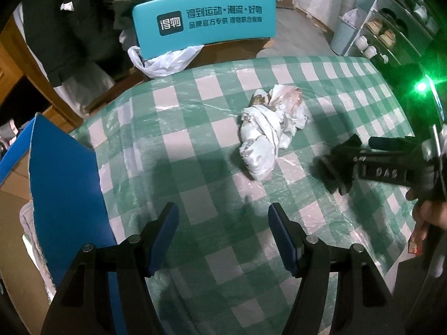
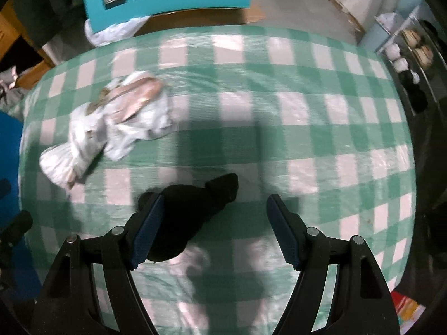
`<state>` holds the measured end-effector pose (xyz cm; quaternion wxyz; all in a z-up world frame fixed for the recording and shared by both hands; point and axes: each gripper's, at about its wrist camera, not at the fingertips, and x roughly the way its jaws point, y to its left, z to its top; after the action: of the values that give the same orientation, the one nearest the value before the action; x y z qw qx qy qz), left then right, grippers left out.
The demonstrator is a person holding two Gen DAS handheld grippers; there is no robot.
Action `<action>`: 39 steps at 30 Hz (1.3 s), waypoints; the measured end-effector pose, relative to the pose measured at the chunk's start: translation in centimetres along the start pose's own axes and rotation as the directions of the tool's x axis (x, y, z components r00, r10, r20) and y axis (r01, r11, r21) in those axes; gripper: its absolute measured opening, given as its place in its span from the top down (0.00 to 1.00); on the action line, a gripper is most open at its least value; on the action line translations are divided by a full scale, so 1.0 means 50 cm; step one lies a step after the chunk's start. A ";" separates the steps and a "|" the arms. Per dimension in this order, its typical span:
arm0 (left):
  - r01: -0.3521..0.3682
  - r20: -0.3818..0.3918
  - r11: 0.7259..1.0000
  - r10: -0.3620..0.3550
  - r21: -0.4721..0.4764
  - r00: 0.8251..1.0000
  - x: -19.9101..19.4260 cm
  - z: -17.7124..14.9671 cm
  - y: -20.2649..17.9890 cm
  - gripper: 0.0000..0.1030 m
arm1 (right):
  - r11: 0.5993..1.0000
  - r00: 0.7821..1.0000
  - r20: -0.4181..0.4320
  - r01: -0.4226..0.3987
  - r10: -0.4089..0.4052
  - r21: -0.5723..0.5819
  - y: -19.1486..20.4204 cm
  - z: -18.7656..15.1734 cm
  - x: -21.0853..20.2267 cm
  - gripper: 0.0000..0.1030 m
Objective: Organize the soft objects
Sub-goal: 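Grasp the black sock with the right tool while the left tool grasps the white bundle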
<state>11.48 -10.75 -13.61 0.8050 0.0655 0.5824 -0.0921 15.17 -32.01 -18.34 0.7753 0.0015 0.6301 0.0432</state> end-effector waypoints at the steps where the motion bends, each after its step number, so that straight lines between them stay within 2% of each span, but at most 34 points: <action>1: 0.000 -0.001 1.000 0.000 0.001 1.000 0.001 0.001 -0.002 0.34 | 1.000 1.000 0.003 -0.015 0.015 0.026 -0.013 0.000 -0.003 0.28; 7: 0.009 -0.003 1.000 -0.009 0.001 1.000 0.004 0.008 -0.014 0.34 | 0.963 0.985 0.029 -0.170 0.168 0.209 -0.058 0.002 -0.007 0.28; 11: 0.003 -0.006 1.000 -0.003 0.010 1.000 0.007 0.010 -0.022 0.34 | 0.941 0.980 0.021 -0.198 0.200 0.275 -0.058 0.003 0.018 0.28; 15: -0.004 -0.004 1.000 0.004 0.012 1.000 0.009 0.014 -0.023 0.34 | 0.955 0.982 -0.022 -0.176 0.187 0.238 -0.018 0.002 0.041 0.28; 18: 0.007 -0.009 1.000 -0.007 -0.007 1.000 0.013 0.025 -0.016 0.34 | 0.975 0.986 -0.043 -0.153 0.162 0.164 0.013 -0.001 0.046 0.29; 22: 0.034 -0.008 0.999 -0.035 -0.031 0.999 0.019 0.044 -0.011 0.34 | 0.991 0.992 -0.039 -0.120 0.123 0.064 0.030 -0.001 0.038 0.58; 24: 0.046 -0.006 0.998 -0.046 -0.034 0.999 0.024 0.057 -0.012 0.34 | 0.990 0.991 -0.041 -0.129 0.131 0.052 0.029 0.002 0.037 0.61; 28: 0.062 -0.001 0.998 -0.062 -0.020 0.998 0.036 0.082 -0.028 0.34 | 0.993 0.993 -0.018 -0.117 0.118 0.031 0.017 0.011 0.025 0.63; 30: 0.070 -0.006 0.998 -0.070 0.000 0.998 0.047 0.098 -0.043 0.31 | 0.992 0.992 -0.008 -0.123 0.123 0.037 0.010 0.017 0.020 0.63; 32: 0.071 -0.009 0.997 -0.070 0.018 0.997 0.057 0.112 -0.055 0.22 | 0.990 0.992 0.004 -0.129 0.129 0.052 -0.005 0.017 0.012 0.63; 39: 0.027 -0.052 0.995 -0.022 0.098 0.998 0.113 0.152 -0.092 0.22 | 0.983 0.988 0.027 -0.153 0.151 0.099 -0.037 0.019 -0.001 0.63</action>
<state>19.22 -17.24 -16.58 0.7844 0.1002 0.5984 -0.1289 16.20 -33.80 -18.19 0.7746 0.0890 0.6222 0.0703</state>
